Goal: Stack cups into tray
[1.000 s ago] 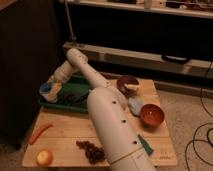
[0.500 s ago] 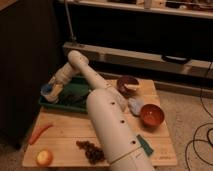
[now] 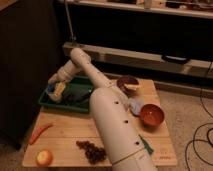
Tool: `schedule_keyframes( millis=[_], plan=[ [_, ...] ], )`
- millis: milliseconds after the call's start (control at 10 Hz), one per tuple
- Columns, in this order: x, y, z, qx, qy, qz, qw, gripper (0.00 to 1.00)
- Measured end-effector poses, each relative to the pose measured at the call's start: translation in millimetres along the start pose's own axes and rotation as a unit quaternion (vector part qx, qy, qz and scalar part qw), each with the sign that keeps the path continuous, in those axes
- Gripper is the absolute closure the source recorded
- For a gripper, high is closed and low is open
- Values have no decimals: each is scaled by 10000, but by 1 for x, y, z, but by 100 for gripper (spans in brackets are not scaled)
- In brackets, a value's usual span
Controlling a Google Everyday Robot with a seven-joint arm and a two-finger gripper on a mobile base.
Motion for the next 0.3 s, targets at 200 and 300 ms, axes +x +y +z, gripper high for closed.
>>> schedule_keyframes(
  millis=[200, 300],
  plan=[
    [2, 8, -20, 8, 83, -45, 10000, 20],
    [6, 12, -31, 34, 131, -48, 9999, 20]
  ],
)
